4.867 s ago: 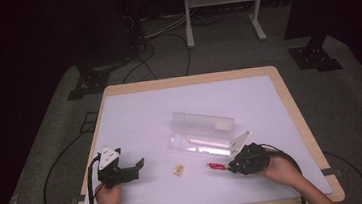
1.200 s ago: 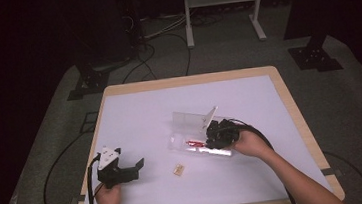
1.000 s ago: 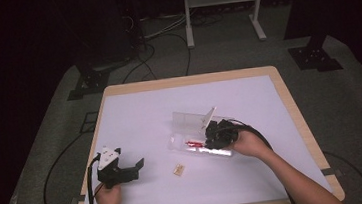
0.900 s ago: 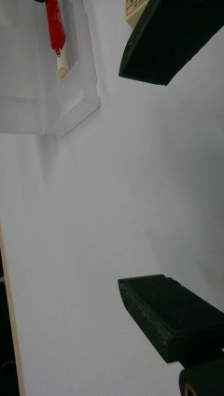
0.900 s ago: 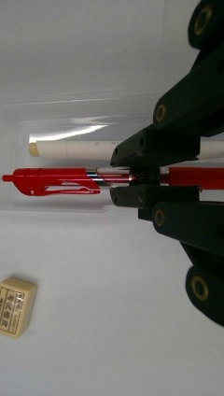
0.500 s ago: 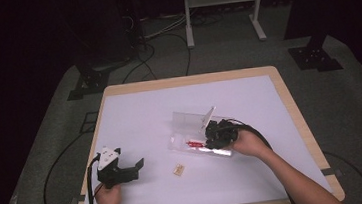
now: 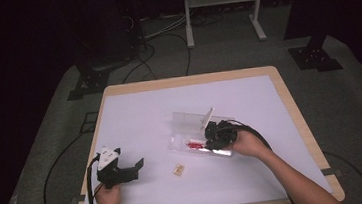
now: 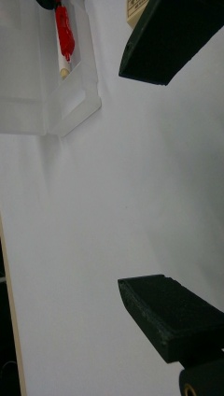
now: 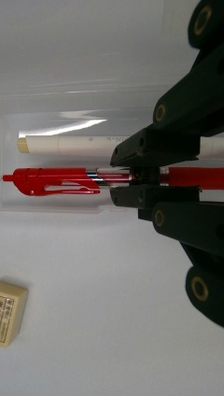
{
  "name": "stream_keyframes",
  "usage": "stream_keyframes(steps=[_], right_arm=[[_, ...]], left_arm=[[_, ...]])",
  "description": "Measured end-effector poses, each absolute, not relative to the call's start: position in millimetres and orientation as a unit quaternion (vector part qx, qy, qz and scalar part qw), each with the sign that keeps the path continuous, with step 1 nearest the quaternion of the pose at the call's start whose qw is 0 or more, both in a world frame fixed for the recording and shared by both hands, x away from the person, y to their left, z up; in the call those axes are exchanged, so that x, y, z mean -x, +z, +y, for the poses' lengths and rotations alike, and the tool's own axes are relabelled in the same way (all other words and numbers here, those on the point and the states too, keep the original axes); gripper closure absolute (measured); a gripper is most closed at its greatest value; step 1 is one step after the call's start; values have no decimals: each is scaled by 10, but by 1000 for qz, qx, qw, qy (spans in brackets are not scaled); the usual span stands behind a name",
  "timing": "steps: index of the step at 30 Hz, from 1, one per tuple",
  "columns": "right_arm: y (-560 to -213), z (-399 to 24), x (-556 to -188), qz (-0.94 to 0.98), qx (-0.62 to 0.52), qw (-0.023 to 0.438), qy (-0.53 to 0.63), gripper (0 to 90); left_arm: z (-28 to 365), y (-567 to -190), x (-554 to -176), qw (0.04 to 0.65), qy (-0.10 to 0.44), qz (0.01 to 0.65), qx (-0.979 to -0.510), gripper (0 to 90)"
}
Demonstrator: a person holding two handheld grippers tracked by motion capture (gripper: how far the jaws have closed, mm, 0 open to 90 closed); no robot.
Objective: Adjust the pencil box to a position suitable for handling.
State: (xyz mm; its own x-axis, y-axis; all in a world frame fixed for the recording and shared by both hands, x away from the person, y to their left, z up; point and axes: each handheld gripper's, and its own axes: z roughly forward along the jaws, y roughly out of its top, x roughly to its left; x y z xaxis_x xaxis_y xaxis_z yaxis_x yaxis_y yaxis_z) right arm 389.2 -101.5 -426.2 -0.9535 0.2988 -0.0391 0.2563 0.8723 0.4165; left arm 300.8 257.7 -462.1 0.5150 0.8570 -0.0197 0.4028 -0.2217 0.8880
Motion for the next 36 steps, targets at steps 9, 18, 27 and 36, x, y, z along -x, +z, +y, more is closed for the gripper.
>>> stream_keyframes(steps=[9,18,27,36], right_arm=[[-4336,-1025,-3893,966,-149,44,206,781],[-4332,-1052,-3899,964,-153,43,212,777],[-4269,-1130,-3862,959,-164,46,228,752],[-4202,-1352,-3799,950,-178,49,252,678]], left_arm=[[2576,-4621,-3007,456,249,424,-741,13],[2576,-4619,-3001,459,250,422,-741,13],[2588,-4610,-2964,474,257,408,-737,13],[2592,-4599,-2979,474,243,425,-732,13]])
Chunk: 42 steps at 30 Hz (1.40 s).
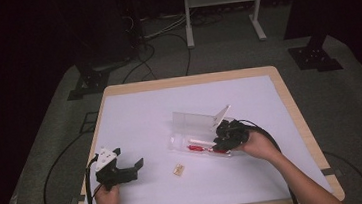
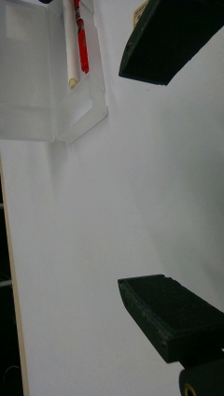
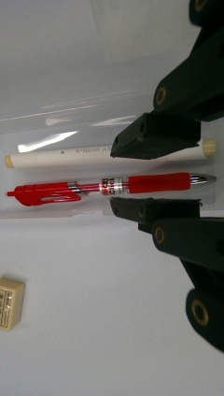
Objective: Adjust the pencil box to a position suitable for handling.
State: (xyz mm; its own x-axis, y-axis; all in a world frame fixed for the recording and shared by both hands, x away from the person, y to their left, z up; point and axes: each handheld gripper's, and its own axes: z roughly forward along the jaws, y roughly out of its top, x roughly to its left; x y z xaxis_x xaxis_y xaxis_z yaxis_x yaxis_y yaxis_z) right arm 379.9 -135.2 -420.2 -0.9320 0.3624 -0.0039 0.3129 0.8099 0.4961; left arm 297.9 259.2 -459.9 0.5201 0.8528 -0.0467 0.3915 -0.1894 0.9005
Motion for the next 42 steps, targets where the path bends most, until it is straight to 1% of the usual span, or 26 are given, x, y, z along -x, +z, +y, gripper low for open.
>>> stream_keyframes(steps=[6,11,14,19,22,28,32,35,42], right_arm=[[-4181,-1480,-3756,943,-185,50,274,625],[-4156,-1589,-3709,937,-191,50,289,580],[-4155,-1643,-3699,934,-196,52,295,550],[-4166,-1752,-3672,929,-201,54,306,542],[-4177,-1807,-3651,927,-206,56,309,534],[-4166,-1876,-3583,923,-212,62,317,533],[-4163,-1929,-3544,919,-215,69,323,533],[-4170,-1958,-3515,916,-218,69,328,529],[-4224,-2096,-3483,909,-230,64,342,498]], left_arm=[[2560,-4579,-2976,471,236,420,-739,13],[2505,-4557,-2953,469,246,407,-744,13],[2469,-4544,-2956,466,248,409,-744,13],[2410,-4531,-2956,450,265,404,-751,13],[2409,-4531,-2958,463,246,391,-756,13],[2360,-4505,-2919,457,271,383,-756,13],[2313,-4493,-2914,462,250,374,-764,13],[2254,-4484,-2906,450,255,369,-772,13],[2107,-4479,-2891,447,245,344,-788,13]])
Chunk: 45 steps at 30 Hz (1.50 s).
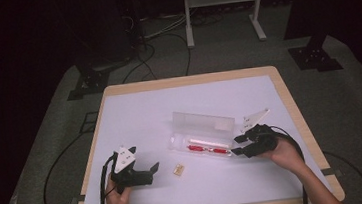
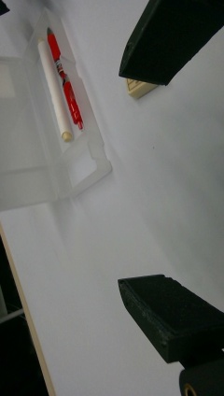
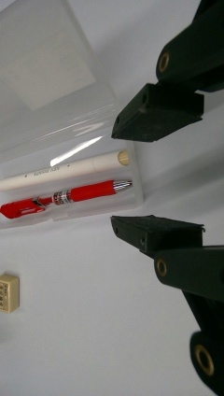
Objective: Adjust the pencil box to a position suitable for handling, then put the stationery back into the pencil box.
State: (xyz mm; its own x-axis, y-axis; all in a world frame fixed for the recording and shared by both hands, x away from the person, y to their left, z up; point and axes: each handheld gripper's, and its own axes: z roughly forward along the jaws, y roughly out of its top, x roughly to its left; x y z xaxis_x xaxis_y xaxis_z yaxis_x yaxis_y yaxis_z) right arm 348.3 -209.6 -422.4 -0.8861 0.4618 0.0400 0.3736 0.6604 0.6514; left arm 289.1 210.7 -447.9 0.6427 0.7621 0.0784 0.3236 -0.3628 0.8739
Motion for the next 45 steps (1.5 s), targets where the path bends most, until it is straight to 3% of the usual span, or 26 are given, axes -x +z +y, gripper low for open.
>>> stream_keyframes(steps=[12,31,45], right_arm=[[-4291,-2273,-3445,897,-245,59,364,398],[-4331,-2419,-3433,882,-267,62,383,379],[-4325,-2494,-3418,877,-275,65,388,375]], left_arm=[[1931,-4472,-2883,440,245,316,-804,13],[1721,-4320,-2878,447,243,313,-802,13],[1552,-4366,-2846,417,226,251,-844,18]])
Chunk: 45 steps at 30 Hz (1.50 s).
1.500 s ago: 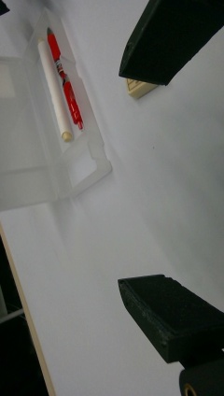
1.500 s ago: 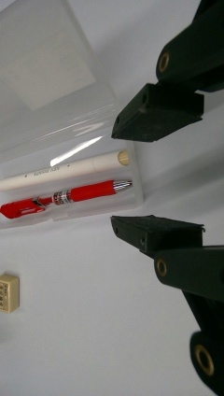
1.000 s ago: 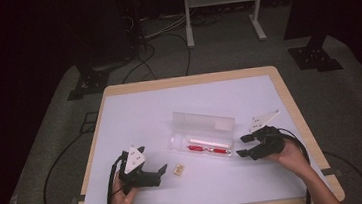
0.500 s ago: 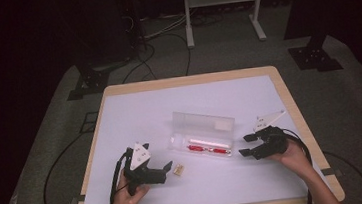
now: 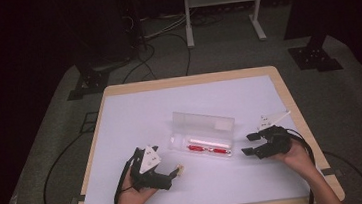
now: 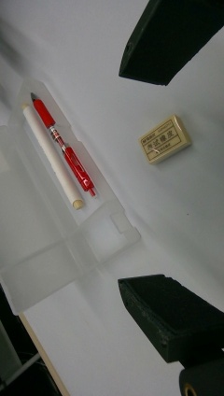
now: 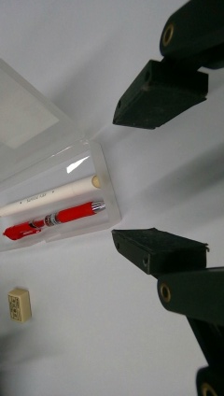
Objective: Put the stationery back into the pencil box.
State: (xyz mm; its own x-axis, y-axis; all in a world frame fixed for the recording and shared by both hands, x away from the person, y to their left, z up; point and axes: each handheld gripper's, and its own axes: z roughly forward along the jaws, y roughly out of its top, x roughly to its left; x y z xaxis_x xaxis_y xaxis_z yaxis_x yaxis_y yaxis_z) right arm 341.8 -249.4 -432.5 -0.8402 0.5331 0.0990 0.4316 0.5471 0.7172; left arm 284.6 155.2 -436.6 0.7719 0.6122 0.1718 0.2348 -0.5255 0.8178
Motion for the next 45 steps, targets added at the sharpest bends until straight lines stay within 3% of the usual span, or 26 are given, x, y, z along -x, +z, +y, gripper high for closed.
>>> stream_keyframes(steps=[6,9,15,34,45], right_arm=[[-4322,-2495,-3409,876,-275,66,390,375],[-4329,-2500,-3407,877,-273,66,390,375],[-4326,-2526,-3392,874,-276,66,395,374],[-4322,-2585,-3392,867,-280,57,408,340],[-4318,-2586,-3400,865,-281,57,411,334]], left_arm=[[1501,-4379,-2864,400,220,241,-856,62],[1472,-4403,-2871,389,213,231,-866,125],[1376,-4475,-2901,371,200,231,-877,148],[1269,-4600,-2973,337,164,223,-900,425],[1244,-4632,-3012,325,151,224,-906,508]])
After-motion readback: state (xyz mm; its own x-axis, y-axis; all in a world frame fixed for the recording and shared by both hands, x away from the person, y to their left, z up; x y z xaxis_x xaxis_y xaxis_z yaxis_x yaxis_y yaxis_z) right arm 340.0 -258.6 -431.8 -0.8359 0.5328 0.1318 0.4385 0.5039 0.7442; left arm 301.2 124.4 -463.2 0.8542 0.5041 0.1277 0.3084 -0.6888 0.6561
